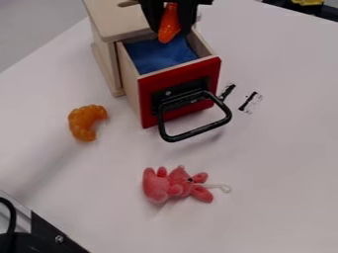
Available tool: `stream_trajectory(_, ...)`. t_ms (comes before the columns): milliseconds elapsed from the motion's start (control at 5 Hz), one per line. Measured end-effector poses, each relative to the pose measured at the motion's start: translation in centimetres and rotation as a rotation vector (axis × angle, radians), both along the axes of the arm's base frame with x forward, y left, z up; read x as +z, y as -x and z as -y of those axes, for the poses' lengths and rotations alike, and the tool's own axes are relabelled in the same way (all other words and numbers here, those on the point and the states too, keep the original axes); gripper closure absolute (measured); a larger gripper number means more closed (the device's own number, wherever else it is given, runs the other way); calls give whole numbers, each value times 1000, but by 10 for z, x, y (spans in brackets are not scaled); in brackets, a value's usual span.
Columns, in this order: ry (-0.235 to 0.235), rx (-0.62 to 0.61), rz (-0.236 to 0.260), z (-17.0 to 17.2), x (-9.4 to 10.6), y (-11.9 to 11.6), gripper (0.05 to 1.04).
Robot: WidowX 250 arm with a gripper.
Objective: Put the red fruit on the table
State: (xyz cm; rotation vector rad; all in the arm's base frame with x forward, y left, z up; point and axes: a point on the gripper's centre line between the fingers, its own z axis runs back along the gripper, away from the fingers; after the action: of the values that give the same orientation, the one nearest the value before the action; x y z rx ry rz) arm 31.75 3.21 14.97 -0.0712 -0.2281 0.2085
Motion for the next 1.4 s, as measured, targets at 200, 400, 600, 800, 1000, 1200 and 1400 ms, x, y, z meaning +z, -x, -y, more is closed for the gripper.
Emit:
stream_trajectory(200,33,-124,-24,40,2,11,532)
stream_trajectory(400,14,-238,-47,71,-11,22,532)
stream_trajectory(600,-27,-307,-56,91,-31,33,532)
stream_trajectory(800,-101,-347,-76,104,-66,40,532)
stream_trajectory(1000,-153,-378,-103,111,-97,42,532)
stream_trajectory(1200,-136,-399,-136,114,-117,42,532)
stream_trajectory(1400,-136,-408,-170,113,-132,40,532)
